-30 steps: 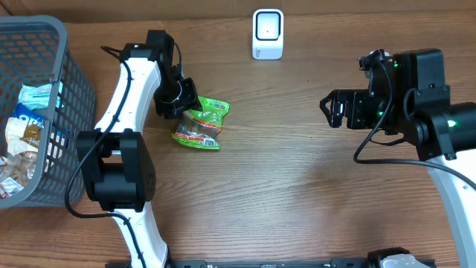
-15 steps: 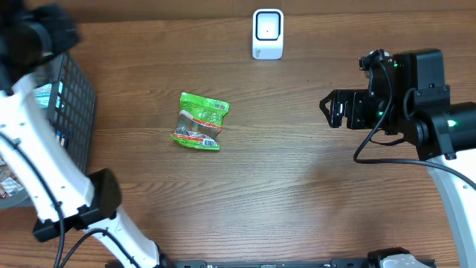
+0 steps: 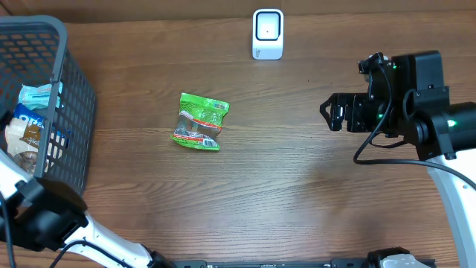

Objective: Scan the item barcode

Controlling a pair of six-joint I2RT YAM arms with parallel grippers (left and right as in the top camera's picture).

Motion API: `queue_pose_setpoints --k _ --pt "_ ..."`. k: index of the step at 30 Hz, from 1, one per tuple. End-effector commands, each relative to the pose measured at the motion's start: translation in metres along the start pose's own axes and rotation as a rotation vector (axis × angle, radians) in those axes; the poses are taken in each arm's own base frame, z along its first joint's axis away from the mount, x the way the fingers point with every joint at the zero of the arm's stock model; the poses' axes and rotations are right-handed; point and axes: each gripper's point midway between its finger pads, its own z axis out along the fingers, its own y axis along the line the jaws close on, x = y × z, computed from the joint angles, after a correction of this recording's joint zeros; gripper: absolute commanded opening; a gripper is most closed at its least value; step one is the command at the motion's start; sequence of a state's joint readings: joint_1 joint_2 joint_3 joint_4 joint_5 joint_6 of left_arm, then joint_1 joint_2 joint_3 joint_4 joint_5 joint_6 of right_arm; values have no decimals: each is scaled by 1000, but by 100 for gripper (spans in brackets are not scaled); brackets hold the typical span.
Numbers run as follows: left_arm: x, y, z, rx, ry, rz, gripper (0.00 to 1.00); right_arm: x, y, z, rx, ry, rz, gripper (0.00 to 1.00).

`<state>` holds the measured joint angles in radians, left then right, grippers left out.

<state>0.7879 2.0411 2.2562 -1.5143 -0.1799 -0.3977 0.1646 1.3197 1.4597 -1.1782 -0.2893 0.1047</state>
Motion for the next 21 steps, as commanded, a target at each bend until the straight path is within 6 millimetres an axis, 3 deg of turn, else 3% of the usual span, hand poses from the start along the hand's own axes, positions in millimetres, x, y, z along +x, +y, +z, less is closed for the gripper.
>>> queue_pose_setpoints --k 1,6,10,11,12,18,21 --pt "-2 15 36 -50 9 -56 60 -8 8 -7 -24 -26 -10 96" --pt "-7 7 82 -46 -31 -45 62 -7 10 -7 -34 -25 -10 97" --pt "-2 19 108 -126 -50 -55 70 -7 10 -7 -34 -25 -10 97" --pt "0 28 112 -171 -59 -88 81 -8 10 -7 -34 -26 -11 97" --pt "-1 31 113 -187 -64 -103 100 -8 10 -7 -35 -27 -11 97" --pt "0 34 115 -205 -70 -132 99 -8 10 -7 -35 -27 -11 97" --pt "3 33 125 -204 -71 -132 99 -8 10 -7 -34 -27 -11 97"
